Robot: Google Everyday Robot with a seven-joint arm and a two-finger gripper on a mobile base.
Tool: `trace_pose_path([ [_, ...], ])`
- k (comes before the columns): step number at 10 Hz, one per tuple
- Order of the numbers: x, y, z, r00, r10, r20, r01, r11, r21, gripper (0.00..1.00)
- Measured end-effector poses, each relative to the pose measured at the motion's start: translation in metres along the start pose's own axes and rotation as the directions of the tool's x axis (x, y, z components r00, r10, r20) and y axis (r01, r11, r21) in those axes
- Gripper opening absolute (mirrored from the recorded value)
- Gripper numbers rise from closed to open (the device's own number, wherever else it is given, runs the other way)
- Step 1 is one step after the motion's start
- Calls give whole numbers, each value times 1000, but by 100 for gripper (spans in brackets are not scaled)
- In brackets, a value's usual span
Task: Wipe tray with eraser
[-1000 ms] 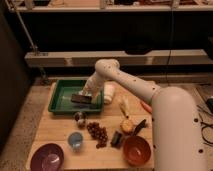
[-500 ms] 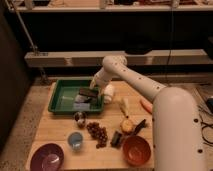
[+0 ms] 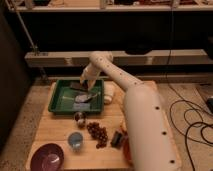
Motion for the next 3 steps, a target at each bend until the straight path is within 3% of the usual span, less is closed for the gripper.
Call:
trace_pose_path([
  [3, -20, -26, 26, 999, -34, 25, 35, 999, -19, 0],
])
